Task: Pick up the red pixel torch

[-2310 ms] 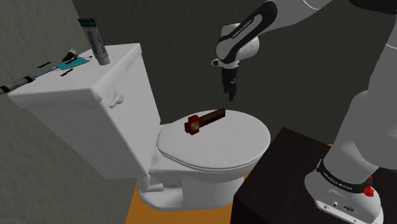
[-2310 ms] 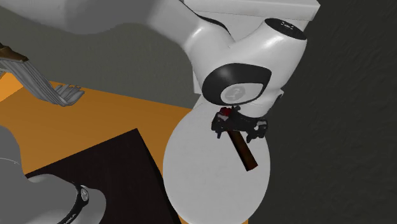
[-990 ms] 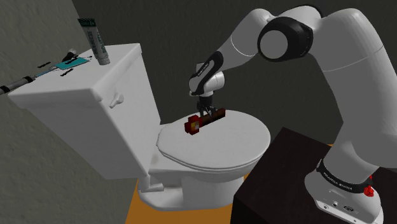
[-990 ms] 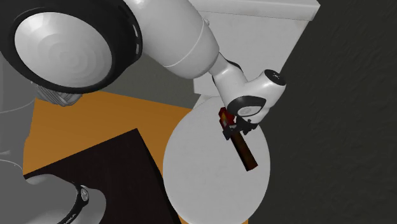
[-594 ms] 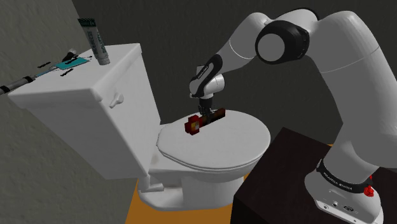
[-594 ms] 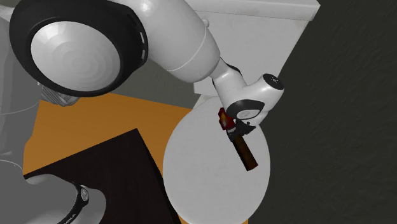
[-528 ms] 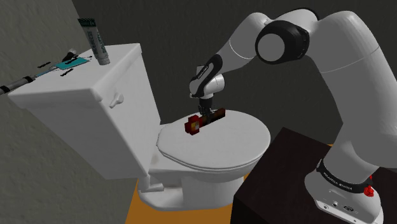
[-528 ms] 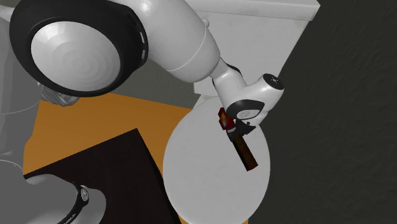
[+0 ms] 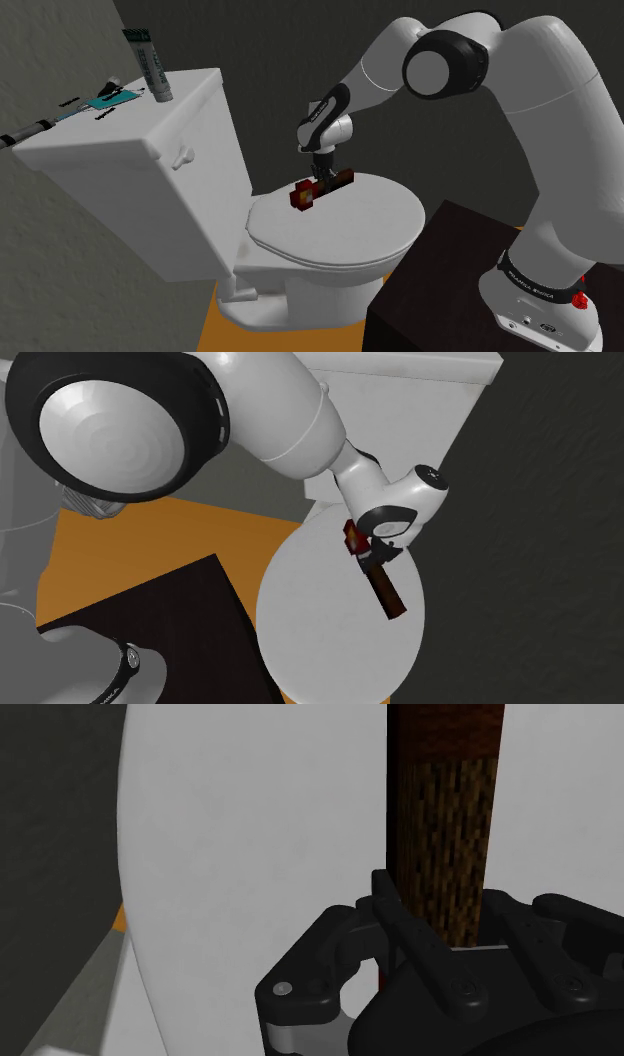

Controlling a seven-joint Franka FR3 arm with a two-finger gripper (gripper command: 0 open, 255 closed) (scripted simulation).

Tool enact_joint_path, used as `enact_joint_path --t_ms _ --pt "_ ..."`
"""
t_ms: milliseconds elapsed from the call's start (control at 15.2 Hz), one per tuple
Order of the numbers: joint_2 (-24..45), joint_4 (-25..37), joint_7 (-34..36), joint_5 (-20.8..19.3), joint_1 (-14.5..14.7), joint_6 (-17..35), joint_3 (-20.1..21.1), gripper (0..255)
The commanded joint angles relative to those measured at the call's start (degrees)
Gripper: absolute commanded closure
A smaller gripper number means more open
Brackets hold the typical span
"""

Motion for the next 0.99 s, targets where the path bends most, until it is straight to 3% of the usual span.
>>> enact_joint_path --t_ms 0,924 --pt "-1.1 -0.4 0.2 -0.3 0.1 -0.7 -0.2 255" --pt "-7.8 -0.9 1.8 -2.2 1.1 -6.7 -1.6 255"
